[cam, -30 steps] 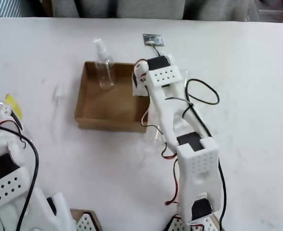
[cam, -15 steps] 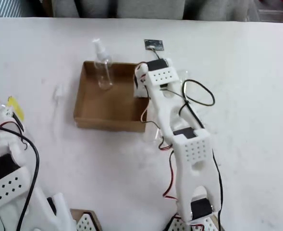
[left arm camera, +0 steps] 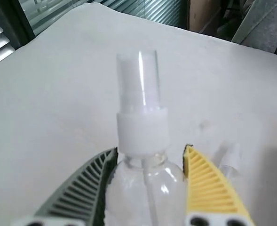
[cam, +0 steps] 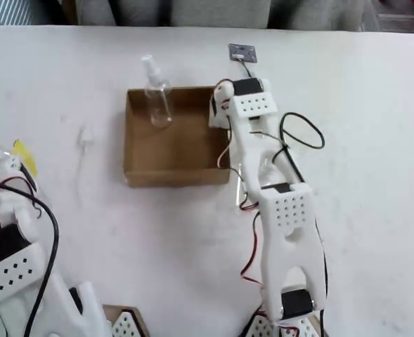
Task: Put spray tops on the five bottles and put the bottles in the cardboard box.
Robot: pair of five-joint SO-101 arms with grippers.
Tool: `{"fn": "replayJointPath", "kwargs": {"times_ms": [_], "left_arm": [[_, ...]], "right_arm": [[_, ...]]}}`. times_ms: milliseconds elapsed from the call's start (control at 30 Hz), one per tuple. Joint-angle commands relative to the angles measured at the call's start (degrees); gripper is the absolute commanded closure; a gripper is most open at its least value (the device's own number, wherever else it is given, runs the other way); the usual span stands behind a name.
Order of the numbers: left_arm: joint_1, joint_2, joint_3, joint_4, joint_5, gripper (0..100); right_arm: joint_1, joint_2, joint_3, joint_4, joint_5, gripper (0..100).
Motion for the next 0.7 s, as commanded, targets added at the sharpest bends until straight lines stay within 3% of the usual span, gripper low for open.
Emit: {"fn": "replayJointPath", "kwargs": {"times_ms": [0, 467, 667], "left_arm": [[2.4, -2.0, -0.6, -0.2, 0.0, 98], [6.1, -2.0, -0.8, 0.7, 0.1, 98], [6.9, -2.0, -1.1, 0.6, 3.9, 98]], "right_arm": [[2.7, -0.8, -3.6, -0.6, 0.9, 98.2], [6.3, 0.9, -3.6, -3.1, 0.5, 98.2], [7.2, 1.0, -3.6, -3.2, 0.7, 97.7]]}}
